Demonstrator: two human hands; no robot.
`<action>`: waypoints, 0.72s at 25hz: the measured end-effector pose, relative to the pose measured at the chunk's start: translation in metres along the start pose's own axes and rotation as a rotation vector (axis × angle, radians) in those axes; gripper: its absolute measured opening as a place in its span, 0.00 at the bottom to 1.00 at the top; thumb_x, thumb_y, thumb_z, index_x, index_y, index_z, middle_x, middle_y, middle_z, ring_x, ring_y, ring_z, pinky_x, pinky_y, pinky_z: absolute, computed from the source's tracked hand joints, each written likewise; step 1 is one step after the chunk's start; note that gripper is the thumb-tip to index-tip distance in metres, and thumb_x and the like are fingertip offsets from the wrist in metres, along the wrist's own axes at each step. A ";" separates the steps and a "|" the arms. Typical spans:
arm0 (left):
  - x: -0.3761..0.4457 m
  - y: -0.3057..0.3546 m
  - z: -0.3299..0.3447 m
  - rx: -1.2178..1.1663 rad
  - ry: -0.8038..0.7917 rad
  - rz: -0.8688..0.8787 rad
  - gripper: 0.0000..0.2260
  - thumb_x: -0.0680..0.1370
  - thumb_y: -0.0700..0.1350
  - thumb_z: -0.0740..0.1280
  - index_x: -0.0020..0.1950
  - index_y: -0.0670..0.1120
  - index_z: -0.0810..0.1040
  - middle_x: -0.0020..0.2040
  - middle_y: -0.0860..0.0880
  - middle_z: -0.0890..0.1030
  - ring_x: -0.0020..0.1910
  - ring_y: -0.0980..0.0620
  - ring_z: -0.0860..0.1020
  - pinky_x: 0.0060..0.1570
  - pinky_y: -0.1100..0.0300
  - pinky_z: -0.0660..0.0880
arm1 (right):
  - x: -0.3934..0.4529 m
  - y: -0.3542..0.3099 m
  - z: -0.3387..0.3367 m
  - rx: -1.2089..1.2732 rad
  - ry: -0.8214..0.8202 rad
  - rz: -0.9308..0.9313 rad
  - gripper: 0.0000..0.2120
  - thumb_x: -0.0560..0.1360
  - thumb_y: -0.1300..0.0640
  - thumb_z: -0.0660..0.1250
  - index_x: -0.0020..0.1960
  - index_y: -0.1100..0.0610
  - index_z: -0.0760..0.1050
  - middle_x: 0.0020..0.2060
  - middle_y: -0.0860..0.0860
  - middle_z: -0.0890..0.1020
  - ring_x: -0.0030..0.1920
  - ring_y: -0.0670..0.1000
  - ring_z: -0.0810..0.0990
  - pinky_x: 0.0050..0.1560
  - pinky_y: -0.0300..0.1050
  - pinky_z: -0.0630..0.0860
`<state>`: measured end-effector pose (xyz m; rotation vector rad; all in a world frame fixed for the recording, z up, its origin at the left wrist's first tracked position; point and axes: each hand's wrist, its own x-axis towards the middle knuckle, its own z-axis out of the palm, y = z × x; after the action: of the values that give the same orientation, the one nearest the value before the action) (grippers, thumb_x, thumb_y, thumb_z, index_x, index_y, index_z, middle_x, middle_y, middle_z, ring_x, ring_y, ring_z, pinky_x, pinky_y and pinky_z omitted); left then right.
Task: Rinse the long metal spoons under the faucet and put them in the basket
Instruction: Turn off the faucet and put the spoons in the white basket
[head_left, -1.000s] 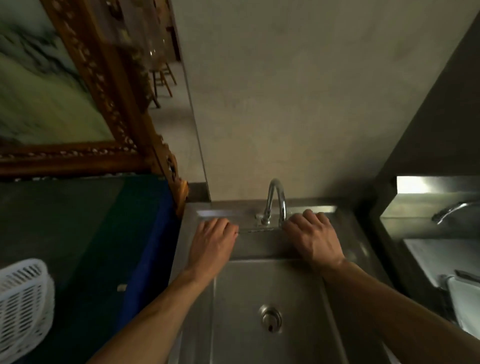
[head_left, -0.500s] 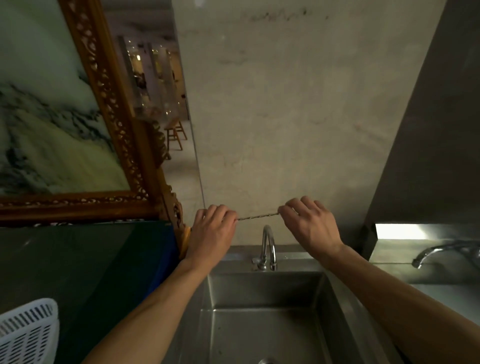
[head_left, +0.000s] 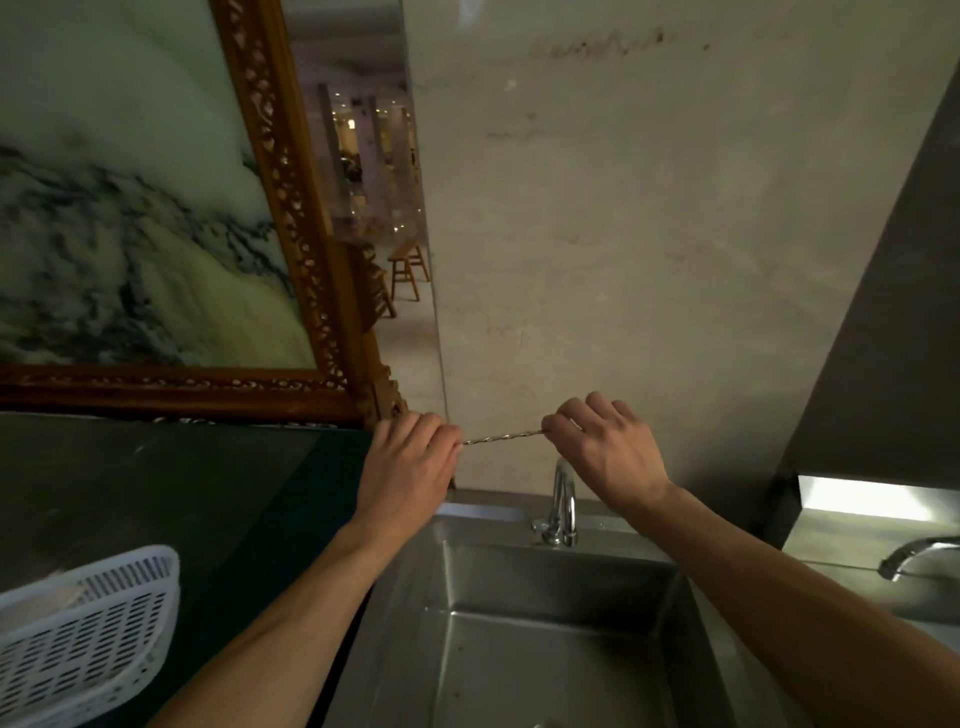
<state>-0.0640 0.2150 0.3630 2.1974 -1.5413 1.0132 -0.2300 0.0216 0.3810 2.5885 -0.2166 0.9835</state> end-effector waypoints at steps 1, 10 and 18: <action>-0.007 -0.006 -0.006 0.015 -0.010 -0.019 0.06 0.80 0.48 0.60 0.51 0.49 0.76 0.48 0.51 0.77 0.47 0.50 0.73 0.47 0.54 0.70 | 0.004 -0.008 0.002 0.021 -0.004 -0.013 0.08 0.70 0.62 0.73 0.48 0.55 0.80 0.41 0.53 0.81 0.38 0.56 0.77 0.33 0.48 0.73; -0.088 -0.085 -0.086 0.210 -0.024 -0.214 0.05 0.79 0.47 0.62 0.50 0.49 0.77 0.46 0.51 0.78 0.45 0.48 0.74 0.42 0.53 0.69 | 0.066 -0.122 0.003 0.183 0.071 -0.178 0.08 0.68 0.62 0.72 0.47 0.55 0.80 0.42 0.52 0.81 0.41 0.56 0.78 0.35 0.49 0.73; -0.197 -0.171 -0.172 0.359 -0.111 -0.368 0.06 0.78 0.47 0.62 0.50 0.50 0.78 0.47 0.51 0.78 0.47 0.47 0.75 0.45 0.52 0.69 | 0.114 -0.275 -0.008 0.352 0.116 -0.333 0.12 0.68 0.64 0.73 0.50 0.55 0.81 0.43 0.53 0.82 0.42 0.58 0.79 0.38 0.49 0.76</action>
<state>-0.0135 0.5229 0.3823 2.6893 -0.9892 1.1279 -0.0771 0.2766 0.3860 2.7329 0.4422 1.1196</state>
